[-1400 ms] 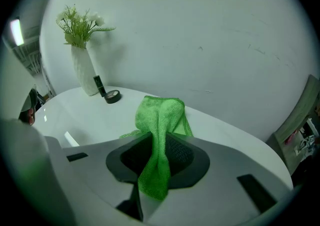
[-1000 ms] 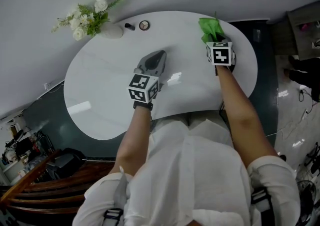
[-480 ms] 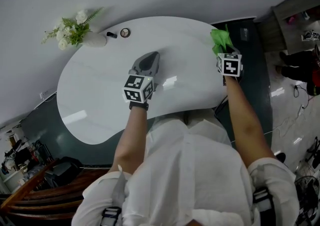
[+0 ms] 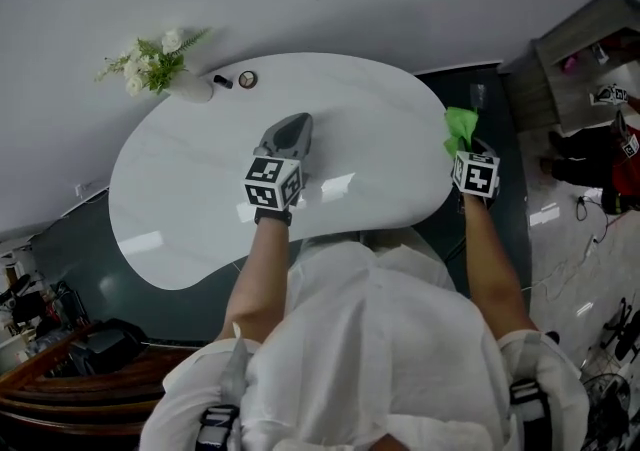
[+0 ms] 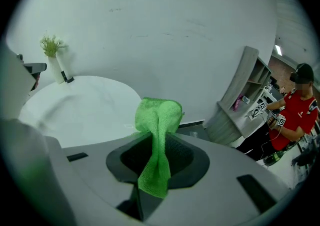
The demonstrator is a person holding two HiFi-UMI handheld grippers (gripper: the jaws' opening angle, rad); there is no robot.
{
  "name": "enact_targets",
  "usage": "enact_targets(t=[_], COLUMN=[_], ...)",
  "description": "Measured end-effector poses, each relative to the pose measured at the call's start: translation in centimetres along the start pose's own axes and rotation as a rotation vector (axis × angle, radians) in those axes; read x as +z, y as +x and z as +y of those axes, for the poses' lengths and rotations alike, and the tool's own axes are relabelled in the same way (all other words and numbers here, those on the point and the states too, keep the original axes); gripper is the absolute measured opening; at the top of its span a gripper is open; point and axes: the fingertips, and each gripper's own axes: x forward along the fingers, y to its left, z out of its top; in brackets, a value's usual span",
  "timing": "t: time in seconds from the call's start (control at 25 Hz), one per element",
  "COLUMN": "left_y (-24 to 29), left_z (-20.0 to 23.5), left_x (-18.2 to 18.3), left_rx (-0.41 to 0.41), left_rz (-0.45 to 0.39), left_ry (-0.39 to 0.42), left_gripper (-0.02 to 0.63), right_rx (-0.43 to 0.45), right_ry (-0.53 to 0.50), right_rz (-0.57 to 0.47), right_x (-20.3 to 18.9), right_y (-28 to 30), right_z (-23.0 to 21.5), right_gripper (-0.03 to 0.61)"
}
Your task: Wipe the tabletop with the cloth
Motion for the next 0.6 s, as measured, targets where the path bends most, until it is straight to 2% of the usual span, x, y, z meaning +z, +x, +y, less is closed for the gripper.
enact_targets(t=[0.12, 0.28, 0.44, 0.6], left_y=[-1.0, -3.2, -6.2, -9.7], left_z=[0.4, 1.6, 2.8, 3.1], left_x=[0.7, 2.3, 5.5, 9.9], left_rx=[0.038, 0.093, 0.147, 0.186], left_rz=[-0.01, -0.055, -0.144, -0.248], left_ry=[-0.002, -0.014, 0.004, 0.066], left_gripper=[0.02, 0.02, 0.02, 0.02], right_rx=[0.02, 0.097, 0.184, 0.244], right_ry=[0.053, 0.078, 0.011, -0.078], right_rz=[-0.065, -0.205, -0.402, -0.601], right_x=[0.7, 4.1, 9.8, 15.3], right_y=[-2.1, -5.3, -9.6, -15.1], right_z=[-1.1, -0.3, 2.3, 4.5], right_gripper=[0.069, 0.069, 0.069, 0.069])
